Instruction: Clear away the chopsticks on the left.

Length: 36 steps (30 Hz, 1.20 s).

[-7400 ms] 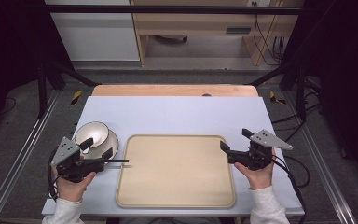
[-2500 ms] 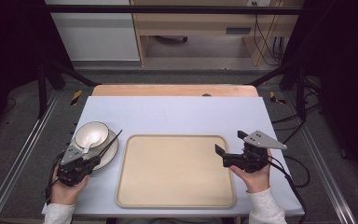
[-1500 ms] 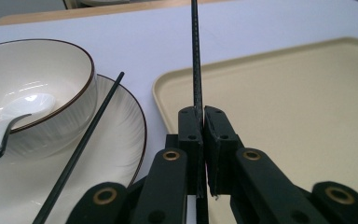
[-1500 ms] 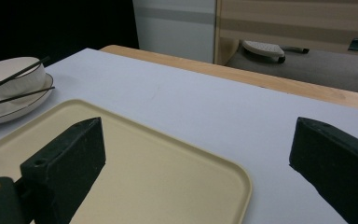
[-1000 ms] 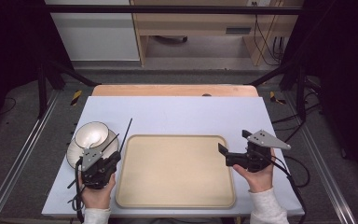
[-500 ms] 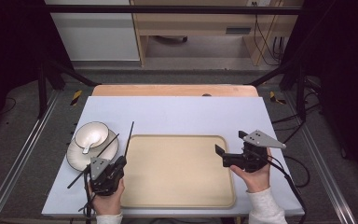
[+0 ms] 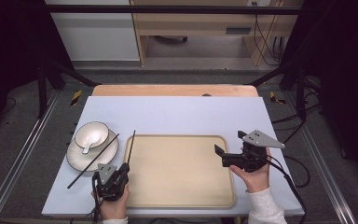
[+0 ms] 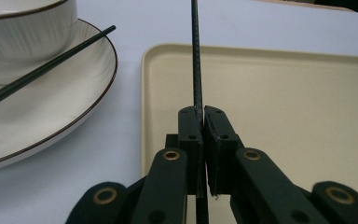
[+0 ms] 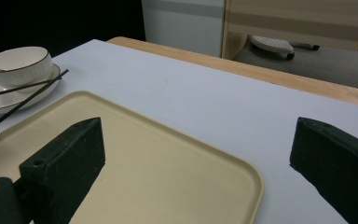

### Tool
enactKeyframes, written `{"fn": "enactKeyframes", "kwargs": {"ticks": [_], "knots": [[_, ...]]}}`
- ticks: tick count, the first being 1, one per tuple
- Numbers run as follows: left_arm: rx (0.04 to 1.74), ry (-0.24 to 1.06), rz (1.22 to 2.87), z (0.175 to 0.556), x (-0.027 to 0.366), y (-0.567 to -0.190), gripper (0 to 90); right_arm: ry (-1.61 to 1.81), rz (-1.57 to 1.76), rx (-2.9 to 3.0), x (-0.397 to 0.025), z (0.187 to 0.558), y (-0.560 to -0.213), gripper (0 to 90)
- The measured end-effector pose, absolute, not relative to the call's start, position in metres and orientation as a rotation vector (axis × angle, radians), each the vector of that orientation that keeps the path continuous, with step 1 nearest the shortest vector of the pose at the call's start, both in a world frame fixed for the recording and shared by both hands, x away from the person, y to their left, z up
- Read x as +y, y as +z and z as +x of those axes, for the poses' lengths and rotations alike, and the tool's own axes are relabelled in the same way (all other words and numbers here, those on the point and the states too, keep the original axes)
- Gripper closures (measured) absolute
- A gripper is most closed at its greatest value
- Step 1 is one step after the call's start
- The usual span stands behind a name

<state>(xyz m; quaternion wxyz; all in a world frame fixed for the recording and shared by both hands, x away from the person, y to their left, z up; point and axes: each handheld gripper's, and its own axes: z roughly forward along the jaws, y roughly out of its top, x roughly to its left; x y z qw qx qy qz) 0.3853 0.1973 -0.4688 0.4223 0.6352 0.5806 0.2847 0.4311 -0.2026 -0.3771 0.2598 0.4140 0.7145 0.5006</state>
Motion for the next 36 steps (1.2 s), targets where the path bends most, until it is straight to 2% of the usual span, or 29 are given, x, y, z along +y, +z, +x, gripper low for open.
{"fn": "enactKeyframes", "kwargs": {"ticks": [36], "knots": [[1.544,0.637,1.779,0.403,0.188,-0.478,85.3,1.334,1.125,1.951,-0.201,0.433,-0.38,3.3]]}}
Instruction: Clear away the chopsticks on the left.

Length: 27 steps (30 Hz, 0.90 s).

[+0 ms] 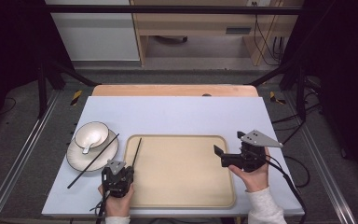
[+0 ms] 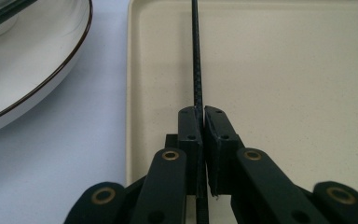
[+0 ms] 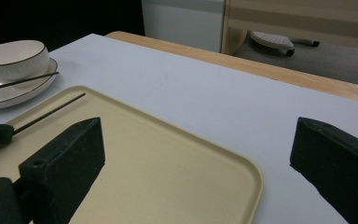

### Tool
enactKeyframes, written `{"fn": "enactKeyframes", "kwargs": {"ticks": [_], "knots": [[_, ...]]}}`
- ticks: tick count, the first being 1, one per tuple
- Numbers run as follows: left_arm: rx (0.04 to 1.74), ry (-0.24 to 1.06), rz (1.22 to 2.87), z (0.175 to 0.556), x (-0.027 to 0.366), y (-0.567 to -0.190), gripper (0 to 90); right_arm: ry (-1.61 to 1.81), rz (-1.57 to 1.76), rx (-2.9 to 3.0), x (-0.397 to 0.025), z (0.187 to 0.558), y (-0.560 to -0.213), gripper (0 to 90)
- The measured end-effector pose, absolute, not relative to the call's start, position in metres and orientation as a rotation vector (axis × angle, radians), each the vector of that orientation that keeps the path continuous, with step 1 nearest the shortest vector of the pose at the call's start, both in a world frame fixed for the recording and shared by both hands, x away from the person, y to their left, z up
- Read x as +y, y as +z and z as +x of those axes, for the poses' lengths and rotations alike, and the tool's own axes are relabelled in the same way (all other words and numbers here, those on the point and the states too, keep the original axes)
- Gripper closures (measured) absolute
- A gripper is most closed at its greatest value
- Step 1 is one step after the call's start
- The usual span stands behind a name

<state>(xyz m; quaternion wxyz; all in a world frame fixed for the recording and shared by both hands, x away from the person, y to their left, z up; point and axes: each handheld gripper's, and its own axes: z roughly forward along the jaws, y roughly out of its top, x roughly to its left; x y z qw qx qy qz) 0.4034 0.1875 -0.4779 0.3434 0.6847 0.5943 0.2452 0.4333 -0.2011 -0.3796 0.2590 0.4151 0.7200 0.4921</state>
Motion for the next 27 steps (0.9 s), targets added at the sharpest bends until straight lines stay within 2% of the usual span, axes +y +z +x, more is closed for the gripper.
{"fn": "enactKeyframes", "kwargs": {"ticks": [9,19,22,27], "knots": [[1.522,0.624,1.778,0.404,0.187,-0.478,82.8,1.336,1.125,1.947,-0.202,0.433,-0.379,3.3],[1.439,0.62,1.757,0.402,0.193,-0.462,75.6,1.346,1.128,1.928,-0.205,0.431,-0.376,3.2],[1.346,0.585,1.738,0.404,0.2,-0.447,67.2,1.347,1.121,1.927,-0.205,0.43,-0.375,3.1],[1.243,0.602,1.744,0.407,0.207,-0.427,56.4,1.343,1.131,1.927,-0.205,0.431,-0.376,3.1]]}}
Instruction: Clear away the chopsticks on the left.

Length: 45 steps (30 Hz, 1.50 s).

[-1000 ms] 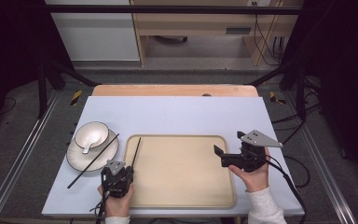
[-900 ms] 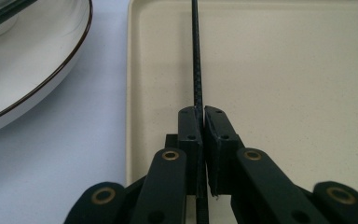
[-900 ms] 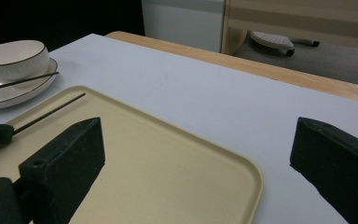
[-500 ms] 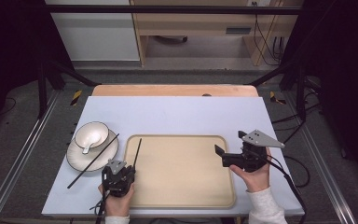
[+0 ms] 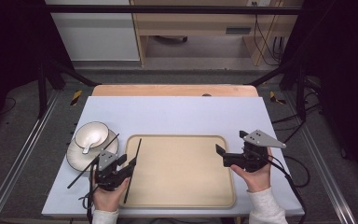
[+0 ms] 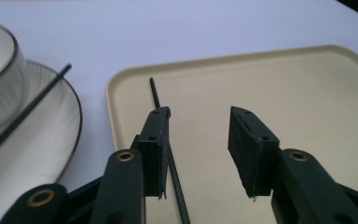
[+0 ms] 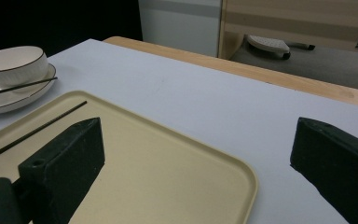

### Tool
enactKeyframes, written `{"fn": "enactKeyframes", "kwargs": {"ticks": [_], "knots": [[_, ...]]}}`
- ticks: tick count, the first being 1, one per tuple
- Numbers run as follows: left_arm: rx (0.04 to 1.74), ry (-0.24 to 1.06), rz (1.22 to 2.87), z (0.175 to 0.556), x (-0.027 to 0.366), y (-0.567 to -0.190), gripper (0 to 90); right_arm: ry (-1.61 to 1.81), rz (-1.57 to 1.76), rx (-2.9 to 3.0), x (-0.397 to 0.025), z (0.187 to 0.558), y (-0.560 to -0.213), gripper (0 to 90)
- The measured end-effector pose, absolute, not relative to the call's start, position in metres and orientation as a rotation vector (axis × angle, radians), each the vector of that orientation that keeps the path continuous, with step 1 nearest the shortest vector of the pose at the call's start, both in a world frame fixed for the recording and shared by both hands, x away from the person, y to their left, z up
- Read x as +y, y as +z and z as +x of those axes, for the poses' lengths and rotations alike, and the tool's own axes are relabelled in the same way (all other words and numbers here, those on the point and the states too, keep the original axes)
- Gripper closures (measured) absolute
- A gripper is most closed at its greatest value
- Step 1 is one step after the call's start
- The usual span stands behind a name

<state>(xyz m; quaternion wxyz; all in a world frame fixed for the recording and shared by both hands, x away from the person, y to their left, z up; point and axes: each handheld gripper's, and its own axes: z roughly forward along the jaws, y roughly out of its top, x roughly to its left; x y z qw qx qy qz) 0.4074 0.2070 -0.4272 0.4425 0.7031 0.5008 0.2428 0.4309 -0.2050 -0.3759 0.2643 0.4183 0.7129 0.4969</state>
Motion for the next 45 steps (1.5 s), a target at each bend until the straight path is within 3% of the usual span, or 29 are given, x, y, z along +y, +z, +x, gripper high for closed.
{"fn": "enactKeyframes", "kwargs": {"ticks": [10,21,36,43,45], "knots": [[1.109,0.614,1.833,0.42,0.211,-0.399,37.2,1.35,1.131,1.932,-0.206,0.431,-0.376,3.1],[0.988,0.598,1.936,0.411,0.233,-0.404,21.6,1.357,1.125,1.919,-0.209,0.428,-0.373,3.2],[1.102,0.601,1.934,0.391,0.296,-0.422,19.6,1.344,1.133,1.943,-0.205,0.432,-0.378,3.4],[1.201,0.619,1.927,0.393,0.316,-0.429,22.4,1.335,1.135,1.951,-0.204,0.433,-0.38,3.5],[1.219,0.651,1.923,0.394,0.319,-0.43,27.5,1.341,1.135,1.947,-0.205,0.432,-0.379,3.6]]}}
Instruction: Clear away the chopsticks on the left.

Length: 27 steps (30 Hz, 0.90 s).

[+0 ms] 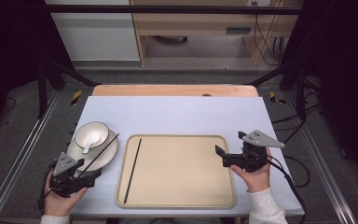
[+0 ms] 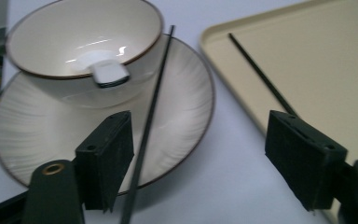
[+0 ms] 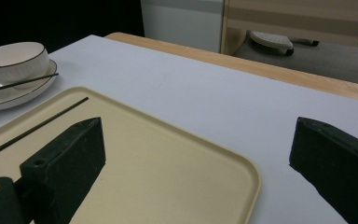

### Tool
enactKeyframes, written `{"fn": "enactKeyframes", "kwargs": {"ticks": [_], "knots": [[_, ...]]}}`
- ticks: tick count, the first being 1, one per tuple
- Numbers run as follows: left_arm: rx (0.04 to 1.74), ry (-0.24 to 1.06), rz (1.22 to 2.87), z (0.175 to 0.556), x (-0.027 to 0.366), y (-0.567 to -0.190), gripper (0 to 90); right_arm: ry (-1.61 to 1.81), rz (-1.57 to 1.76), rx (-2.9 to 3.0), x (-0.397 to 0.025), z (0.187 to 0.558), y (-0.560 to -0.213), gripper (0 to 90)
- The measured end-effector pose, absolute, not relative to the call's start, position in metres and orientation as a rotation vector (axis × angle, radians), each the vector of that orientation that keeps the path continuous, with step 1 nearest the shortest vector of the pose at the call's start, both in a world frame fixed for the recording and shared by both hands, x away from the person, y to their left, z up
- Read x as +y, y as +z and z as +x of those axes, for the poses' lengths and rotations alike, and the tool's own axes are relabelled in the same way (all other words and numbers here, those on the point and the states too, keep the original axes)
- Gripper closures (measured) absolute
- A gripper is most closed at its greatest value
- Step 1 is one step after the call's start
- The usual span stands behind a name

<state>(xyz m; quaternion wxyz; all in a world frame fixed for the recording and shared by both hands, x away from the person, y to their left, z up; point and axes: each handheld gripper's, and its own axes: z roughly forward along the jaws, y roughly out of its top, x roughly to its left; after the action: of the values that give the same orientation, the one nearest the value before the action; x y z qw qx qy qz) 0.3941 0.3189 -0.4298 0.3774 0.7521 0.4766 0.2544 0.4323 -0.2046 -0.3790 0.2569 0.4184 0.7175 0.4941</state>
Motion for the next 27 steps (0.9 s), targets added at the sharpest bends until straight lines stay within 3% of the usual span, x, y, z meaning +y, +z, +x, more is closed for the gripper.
{"fn": "enactKeyframes", "kwargs": {"ticks": [15,27], "knots": [[1.294,0.673,1.98,0.425,0.335,-0.449,47.4,1.314,1.139,1.964,-0.202,0.435,-0.383,3.9],[1.286,0.657,2.038,0.435,0.333,-0.457,69.8,1.307,1.138,1.968,-0.202,0.435,-0.383,3.8]]}}
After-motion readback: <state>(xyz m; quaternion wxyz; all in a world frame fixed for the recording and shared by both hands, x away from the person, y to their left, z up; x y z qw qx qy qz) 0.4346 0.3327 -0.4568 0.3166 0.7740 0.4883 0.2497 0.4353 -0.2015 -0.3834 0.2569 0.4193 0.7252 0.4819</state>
